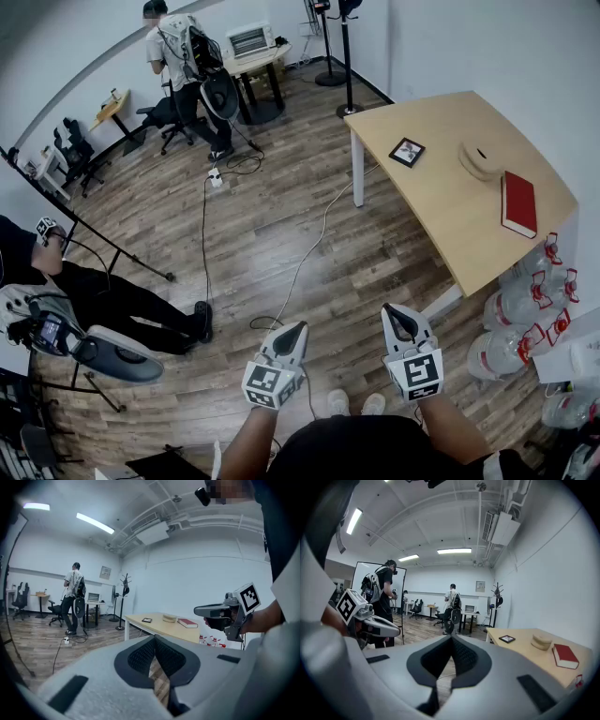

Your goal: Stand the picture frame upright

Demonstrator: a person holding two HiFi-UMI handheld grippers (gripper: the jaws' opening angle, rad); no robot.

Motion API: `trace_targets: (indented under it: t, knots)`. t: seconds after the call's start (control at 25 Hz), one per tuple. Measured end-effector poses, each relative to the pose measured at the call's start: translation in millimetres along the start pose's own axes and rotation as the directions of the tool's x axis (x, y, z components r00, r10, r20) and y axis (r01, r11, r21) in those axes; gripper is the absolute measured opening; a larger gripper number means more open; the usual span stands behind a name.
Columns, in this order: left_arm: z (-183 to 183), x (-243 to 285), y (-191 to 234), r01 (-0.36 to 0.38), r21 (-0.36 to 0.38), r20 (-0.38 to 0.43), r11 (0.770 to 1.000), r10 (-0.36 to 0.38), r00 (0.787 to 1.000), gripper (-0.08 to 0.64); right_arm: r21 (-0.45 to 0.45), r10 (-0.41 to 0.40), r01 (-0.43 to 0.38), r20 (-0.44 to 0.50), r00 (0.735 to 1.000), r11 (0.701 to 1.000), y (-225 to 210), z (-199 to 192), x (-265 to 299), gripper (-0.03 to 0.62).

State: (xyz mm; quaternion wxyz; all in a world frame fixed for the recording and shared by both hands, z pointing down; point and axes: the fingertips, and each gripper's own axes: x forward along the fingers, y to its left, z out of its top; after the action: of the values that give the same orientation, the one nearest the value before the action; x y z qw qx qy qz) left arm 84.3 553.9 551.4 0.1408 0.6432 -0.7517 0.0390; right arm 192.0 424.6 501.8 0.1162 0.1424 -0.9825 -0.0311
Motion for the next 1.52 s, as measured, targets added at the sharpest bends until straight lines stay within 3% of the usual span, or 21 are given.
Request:
trace_targets:
  t: [0.56, 0.76, 1.16, 1.52]
  knots:
    - [7.3, -10.1, 3.1, 0.044, 0.015, 0.010, 0.999, -0.044, 0.999, -0.005, 0.001, -0.021, 0.021, 0.008, 1.000, 1.000, 13.2, 7.4, 3.0, 0.009]
    - [27.5, -11.2, 16.0, 0.045, -0.031, 0.052, 0.999, -0.043, 0.998, -0.005, 0.040, -0.027, 0.026, 0.023, 0.999, 0.999, 13.2, 14.4, 0.4, 0.009]
    - [66.9, 76.2, 17.0, 0.115, 0.008, 0.054, 0.993, -0.116, 0.992, -0.005, 0.058, -0.096, 0.095, 0.019, 0.995, 0.994, -77.2, 33.8, 42.4, 0.009]
    - [110.0, 167.7, 49.7, 0.097, -0.013, 0.068, 0.995, -0.096, 0.993, -0.005, 0.066, -0.046, 0.046, 0.009, 0.999, 0.997, -147.9, 45.1, 106.2, 0.009]
